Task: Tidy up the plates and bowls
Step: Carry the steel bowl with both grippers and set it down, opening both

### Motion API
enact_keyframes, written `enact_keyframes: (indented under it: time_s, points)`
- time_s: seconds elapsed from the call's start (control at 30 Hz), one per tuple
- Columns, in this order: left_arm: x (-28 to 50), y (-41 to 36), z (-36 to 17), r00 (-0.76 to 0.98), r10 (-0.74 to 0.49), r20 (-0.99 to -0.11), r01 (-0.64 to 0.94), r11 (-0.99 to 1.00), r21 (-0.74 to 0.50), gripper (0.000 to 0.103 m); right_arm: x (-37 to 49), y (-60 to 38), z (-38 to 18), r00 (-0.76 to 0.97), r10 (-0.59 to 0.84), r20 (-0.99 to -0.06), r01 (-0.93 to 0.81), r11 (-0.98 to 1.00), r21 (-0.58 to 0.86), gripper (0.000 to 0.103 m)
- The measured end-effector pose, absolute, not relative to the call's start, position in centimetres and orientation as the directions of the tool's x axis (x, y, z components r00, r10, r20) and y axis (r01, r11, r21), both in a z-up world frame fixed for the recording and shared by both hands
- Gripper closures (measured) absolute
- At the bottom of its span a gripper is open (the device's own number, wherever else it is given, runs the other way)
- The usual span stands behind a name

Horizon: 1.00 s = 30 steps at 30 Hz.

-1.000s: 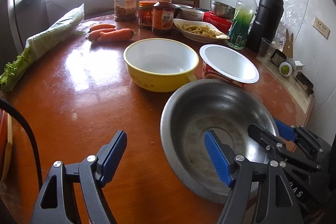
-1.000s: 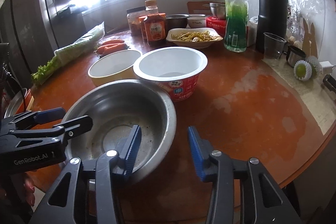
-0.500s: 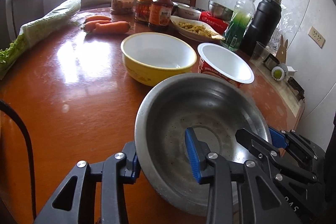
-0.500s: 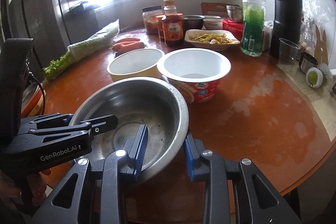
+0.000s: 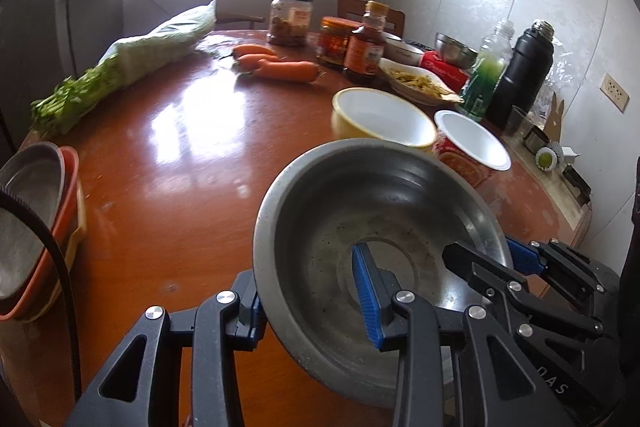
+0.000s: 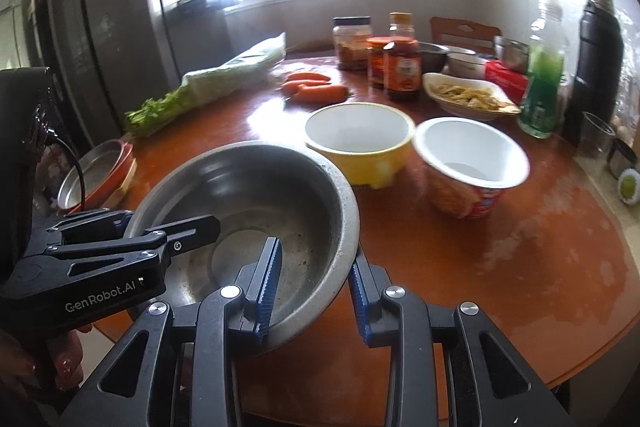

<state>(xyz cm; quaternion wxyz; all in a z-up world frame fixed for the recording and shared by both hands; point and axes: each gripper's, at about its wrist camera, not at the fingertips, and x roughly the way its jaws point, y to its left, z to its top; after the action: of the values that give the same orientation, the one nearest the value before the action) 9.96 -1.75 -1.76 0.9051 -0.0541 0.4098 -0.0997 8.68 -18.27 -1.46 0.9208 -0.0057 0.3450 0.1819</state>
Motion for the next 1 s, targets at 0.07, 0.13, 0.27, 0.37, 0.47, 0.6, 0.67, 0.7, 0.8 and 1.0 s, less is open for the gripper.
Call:
enact_keyframes:
  time_s: [0.07,0.13,0.27,0.37,0.47,0.6,0.67,0.7,0.8,1.0]
  points:
    - [9.7,-1.2,-2.0,0.642,-0.222,-0.734,0.130,0.975,-0.181,0.065,8.7,-17.7,-1.5,0.691,0.332,-0.642,-0.347,0.932,0.108,0.069]
    - [9.6,-0.8,-2.3,0.639,-0.219,-0.737,0.127,0.975,-0.180,0.065,8.7,-17.1,-1.5,0.690,0.330,-0.644,-0.353,0.930,0.099,0.069]
    - [9.3,-0.3,-2.6,0.637,-0.222,-0.738,0.125,0.975,-0.186,0.065,8.7,-16.4,-1.7,0.684,0.324,-0.653,-0.357,0.930,0.088,0.069]
    - [9.5,-0.3,-2.7,0.638,-0.217,-0.739,0.123,0.976,-0.181,0.065,8.7,-16.1,-2.0,0.680,0.320,-0.660,-0.359,0.930,0.082,0.069]
    - [9.6,-0.4,-2.9,0.635,-0.217,-0.741,0.125,0.976,-0.178,0.065,8.7,-16.0,-2.2,0.675,0.318,-0.666,-0.356,0.931,0.082,0.069]
    - [9.7,-0.8,-3.0,0.638,-0.206,-0.742,0.123,0.978,-0.165,0.065,8.9,-16.2,-2.3,0.673,0.316,-0.669,-0.352,0.932,0.086,0.069]
    - [9.8,-1.0,-3.1,0.637,-0.202,-0.744,0.123,0.979,-0.160,0.065,8.9,-16.2,-2.4,0.673,0.316,-0.669,-0.352,0.932,0.086,0.069]
    - [9.8,-1.0,-3.2,0.637,-0.202,-0.744,0.123,0.979,-0.161,0.065,9.0,-16.3,-2.5,0.673,0.316,-0.669,-0.351,0.932,0.087,0.069]
    - [9.9,-1.0,-3.4,0.636,-0.200,-0.746,0.121,0.980,-0.159,0.065,9.2,-16.4,-2.8,0.670,0.320,-0.670,-0.349,0.932,0.097,0.069]
    - [10.1,-1.1,-3.6,0.634,-0.197,-0.748,0.120,0.980,-0.156,0.065,9.5,-16.6,-3.3,0.661,0.323,-0.677,-0.347,0.932,0.105,0.069]
